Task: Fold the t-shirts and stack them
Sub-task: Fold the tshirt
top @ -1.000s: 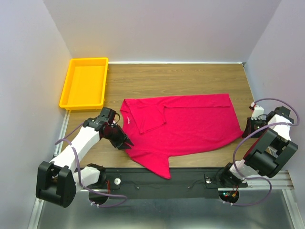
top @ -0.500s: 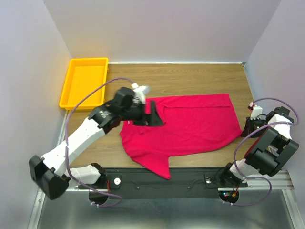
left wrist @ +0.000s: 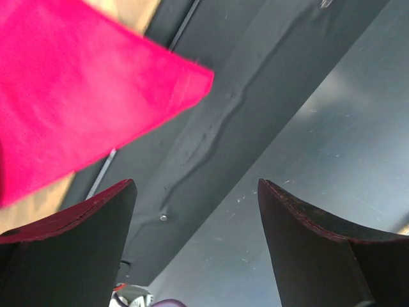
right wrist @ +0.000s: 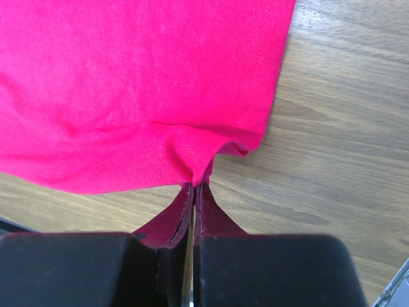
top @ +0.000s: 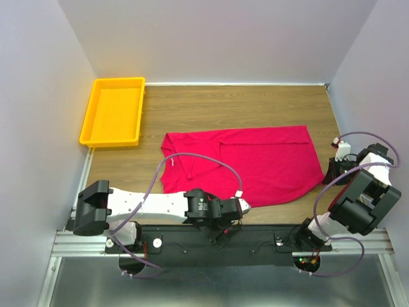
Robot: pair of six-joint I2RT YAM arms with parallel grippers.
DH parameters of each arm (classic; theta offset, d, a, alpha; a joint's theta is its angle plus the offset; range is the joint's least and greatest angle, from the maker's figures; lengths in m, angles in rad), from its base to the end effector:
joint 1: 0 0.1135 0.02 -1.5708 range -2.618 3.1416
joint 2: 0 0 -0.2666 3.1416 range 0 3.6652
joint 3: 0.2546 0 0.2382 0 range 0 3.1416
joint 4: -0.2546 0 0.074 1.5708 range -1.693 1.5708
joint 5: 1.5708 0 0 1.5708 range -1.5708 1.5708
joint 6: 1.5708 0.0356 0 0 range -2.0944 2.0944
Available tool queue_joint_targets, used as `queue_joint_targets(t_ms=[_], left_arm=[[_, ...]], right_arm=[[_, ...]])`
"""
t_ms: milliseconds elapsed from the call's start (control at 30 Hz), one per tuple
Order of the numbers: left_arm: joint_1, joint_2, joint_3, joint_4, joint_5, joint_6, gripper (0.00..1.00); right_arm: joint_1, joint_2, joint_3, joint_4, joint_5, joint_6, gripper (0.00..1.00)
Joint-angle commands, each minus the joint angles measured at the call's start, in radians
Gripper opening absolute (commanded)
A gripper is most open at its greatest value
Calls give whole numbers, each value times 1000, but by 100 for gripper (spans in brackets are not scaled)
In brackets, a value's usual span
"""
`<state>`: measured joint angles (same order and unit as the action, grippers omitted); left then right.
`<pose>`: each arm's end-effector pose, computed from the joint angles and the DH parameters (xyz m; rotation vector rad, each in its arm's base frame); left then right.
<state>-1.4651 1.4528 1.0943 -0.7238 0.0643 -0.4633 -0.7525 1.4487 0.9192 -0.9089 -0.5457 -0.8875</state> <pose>0.0269 -0.2756 0.2568 1.3871 2.4860 -0.6351 0.1809 -0.1441 0.2099 -0.2260 2.6205 0.3746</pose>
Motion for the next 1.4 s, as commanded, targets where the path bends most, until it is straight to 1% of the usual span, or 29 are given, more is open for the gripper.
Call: queue_joint_targets(t_ms=[0, 133, 167, 200, 233, 333, 400, 533, 700, 733, 833, 867, 900, 967, 1000, 1033, 1067, 1200, 1300, 1367], left_arm=[[-37, -57, -65, -2, -118, -126, 85], [-52, -48, -122, 37, -173, -198, 84], [-52, -43, -138, 40, -208, -210, 84], [-52, -42, -145, 44, -225, -225, 82], [-52, -29, -149, 49, -271, -232, 80], [-52, 13, -145, 67, -323, -238, 72], [-52, 44, -134, 72, -342, -227, 68], [-52, 130, -99, 81, -365, -189, 68], [-52, 172, -94, 69, -380, -163, 68], [-52, 170, -96, 73, -380, -160, 65], [-51, 185, -88, 72, -403, -152, 46], [-51, 193, -82, 69, -408, -152, 46], [-52, 198, -79, 64, -412, -149, 37], [-51, 205, -62, 55, -422, -149, 28], [-51, 205, -56, 52, -423, -149, 12], [-51, 201, -50, 40, -426, -152, 1], [-51, 195, -31, 31, -440, -153, 0], [-43, 162, 29, -11, -463, -137, 0], [14, 138, 62, -9, -457, -100, 0], [77, 121, 75, 12, -443, -52, 0]], right_arm=[[-7, -8, 4, -10, -16, -24, 1], [-7, -7, 1, -10, -10, -25, 1], [-7, -8, 0, -12, -11, -27, 1], [-7, -10, 0, -10, -13, -27, 1], [-7, -11, -2, -10, -13, -27, 1], [-7, -11, 0, -12, -17, -24, 0], [-7, -11, 1, -12, -17, -22, 0], [-7, -11, 1, -13, -16, -22, 0], [-7, -11, 3, -13, -14, -22, 1], [-7, -10, 1, -13, -13, -21, 1], [-7, -5, 0, -15, -20, -19, 1], [-7, -5, 0, -15, -20, -18, 1], [-7, -5, 0, -16, -20, -16, 1], [-7, -8, 1, -15, -20, -16, 1], [-7, -10, 1, -16, -19, -16, 0], [-7, -11, 1, -18, -20, -16, 0], [-7, -16, 1, -18, -19, -18, 1], [-7, -21, 1, -18, -19, -19, 1], [-7, -16, 3, -19, -23, -16, 1], [-7, -11, 3, -18, -26, -14, 1]])
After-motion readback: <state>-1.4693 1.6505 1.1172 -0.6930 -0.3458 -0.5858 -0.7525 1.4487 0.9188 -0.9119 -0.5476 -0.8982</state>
